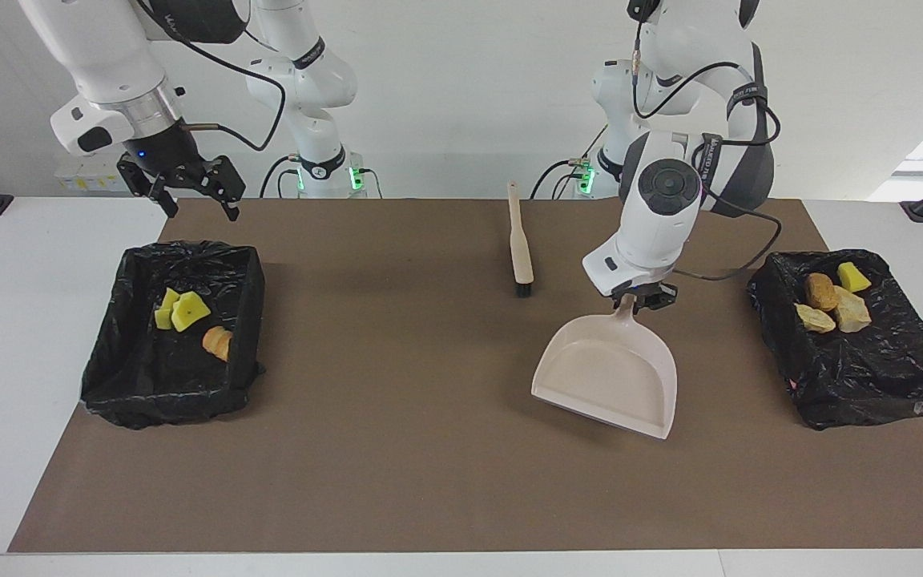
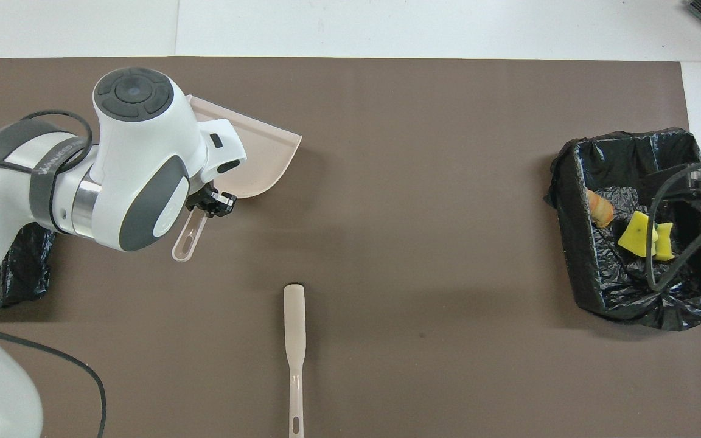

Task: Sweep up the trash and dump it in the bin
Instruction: 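Bring the dustpan back to the table center with the left gripper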

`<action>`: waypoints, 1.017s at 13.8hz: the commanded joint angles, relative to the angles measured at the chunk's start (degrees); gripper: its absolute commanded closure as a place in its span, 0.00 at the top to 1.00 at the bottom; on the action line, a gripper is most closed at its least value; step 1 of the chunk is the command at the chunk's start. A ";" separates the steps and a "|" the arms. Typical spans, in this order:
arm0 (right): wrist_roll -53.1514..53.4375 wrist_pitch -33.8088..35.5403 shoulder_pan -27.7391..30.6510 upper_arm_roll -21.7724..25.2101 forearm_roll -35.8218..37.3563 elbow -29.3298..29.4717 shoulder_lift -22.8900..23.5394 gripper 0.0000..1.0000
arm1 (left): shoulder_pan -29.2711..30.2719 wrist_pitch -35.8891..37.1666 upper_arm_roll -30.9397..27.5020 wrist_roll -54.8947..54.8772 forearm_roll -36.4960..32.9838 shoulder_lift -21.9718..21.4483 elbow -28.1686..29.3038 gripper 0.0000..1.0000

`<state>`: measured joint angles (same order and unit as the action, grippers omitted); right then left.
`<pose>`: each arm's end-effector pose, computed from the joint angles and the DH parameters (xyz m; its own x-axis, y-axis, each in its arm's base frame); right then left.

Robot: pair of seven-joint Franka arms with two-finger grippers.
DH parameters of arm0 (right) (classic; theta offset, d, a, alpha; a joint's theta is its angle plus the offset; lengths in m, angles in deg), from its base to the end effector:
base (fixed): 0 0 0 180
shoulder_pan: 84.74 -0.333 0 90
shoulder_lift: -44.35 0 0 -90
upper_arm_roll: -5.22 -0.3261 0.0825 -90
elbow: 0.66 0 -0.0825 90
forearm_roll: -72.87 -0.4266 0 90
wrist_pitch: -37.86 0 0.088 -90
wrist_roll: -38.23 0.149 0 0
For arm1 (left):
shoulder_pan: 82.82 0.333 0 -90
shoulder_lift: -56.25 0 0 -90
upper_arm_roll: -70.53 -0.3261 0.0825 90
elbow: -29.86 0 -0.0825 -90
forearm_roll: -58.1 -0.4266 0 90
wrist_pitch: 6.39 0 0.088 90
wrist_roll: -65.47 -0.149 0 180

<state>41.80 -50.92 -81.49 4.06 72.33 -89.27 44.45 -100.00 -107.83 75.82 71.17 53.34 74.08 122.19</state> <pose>0.5955 -0.0203 0.6022 0.9951 -0.0984 0.0006 -0.0984 -0.9951 -0.0095 0.6265 -0.2427 0.3889 0.9428 -0.3002 -0.1448 -0.3118 -0.9480 -0.0645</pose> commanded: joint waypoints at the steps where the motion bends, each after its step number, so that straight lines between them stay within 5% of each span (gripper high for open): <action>1: 0.46 -1.39 0.80 -0.60 -0.95 -1.75 -1.24 1.00 | -2.32 -3.65 -1.16 13.34 4.84 4.14 -5.75 0.00; 5: 0.46 -1.39 0.80 -0.60 -0.95 -1.75 -1.24 1.00 | -4.26 -9.73 -1.07 19.96 7.74 5.72 -6.19 0.00; 14: 0.46 -1.39 0.80 -0.60 -0.95 -1.75 -1.24 1.00 | -7.34 -11.41 -0.81 20.58 8.37 9.59 -9.44 0.00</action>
<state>41.80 -50.92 -81.49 4.06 72.33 -89.27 44.45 -106.30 -118.65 75.94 91.31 61.32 82.55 114.69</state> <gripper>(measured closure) 0.000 0.683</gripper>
